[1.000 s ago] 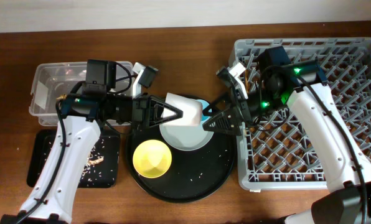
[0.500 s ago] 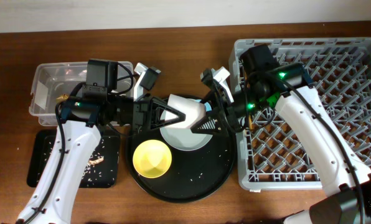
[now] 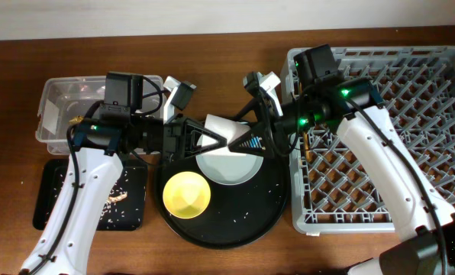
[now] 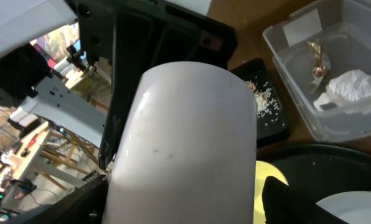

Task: Sort waste into correct bins and load items into the dishwasher rack
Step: 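Grasp the pink cup with the right gripper from the left gripper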

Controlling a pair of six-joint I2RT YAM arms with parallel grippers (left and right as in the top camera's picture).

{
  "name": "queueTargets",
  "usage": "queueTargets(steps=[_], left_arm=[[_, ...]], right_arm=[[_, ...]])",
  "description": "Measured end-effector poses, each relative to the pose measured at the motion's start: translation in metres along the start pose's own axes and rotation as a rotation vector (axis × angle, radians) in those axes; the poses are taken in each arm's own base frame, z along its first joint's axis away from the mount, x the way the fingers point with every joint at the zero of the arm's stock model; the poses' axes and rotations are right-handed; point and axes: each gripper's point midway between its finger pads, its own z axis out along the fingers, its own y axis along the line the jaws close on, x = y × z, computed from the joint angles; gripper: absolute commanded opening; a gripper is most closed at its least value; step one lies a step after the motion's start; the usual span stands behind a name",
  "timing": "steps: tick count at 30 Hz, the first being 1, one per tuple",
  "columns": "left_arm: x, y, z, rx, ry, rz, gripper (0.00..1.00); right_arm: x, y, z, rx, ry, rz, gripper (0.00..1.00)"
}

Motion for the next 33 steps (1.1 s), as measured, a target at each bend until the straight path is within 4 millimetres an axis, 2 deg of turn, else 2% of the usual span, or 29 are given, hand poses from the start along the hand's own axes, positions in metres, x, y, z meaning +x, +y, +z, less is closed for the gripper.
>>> queueTargets(steps=[7,8,10,11,15,19,23,29,33], left_arm=[[0.001,0.001,0.001,-0.008,0.003,-0.014,0.02],[0.001,0.001,0.001,-0.009,0.003,-0.013,0.09],[0.0,0.001,0.001,-0.008,0.003,-0.006,0.11],[0.0,0.001,0.001,-0.008,0.003,-0.004,0.18],[0.0,0.001,0.001,-0.006,0.003,0.0,0.28],[-0.003,0.002,0.0,-0.009,-0.001,0.027,0.28],[-0.006,0.007,-0.004,-0.041,-0.009,0.044,0.29],[-0.008,0.028,-0.012,-0.162,-0.022,0.043,0.3],[-0.008,0.032,-0.012,-0.19,-0.021,0.04,0.3]], right_arm=[[0.006,0.005,0.0,-0.015,0.012,0.11,0.57],[0.006,0.005,0.0,-0.014,0.012,0.112,0.54],[0.006,0.006,0.0,-0.015,0.014,0.124,0.48],[0.007,0.005,0.0,-0.009,0.018,0.128,0.48],[0.009,0.0,0.0,0.015,0.029,0.125,0.47],[0.008,-0.004,-0.006,0.032,0.019,0.127,0.46],[0.006,-0.013,-0.024,0.065,-0.018,0.161,0.46],[0.007,-0.03,-0.044,0.142,-0.039,0.202,0.46],[0.008,-0.031,-0.044,0.148,-0.036,0.212,0.46]])
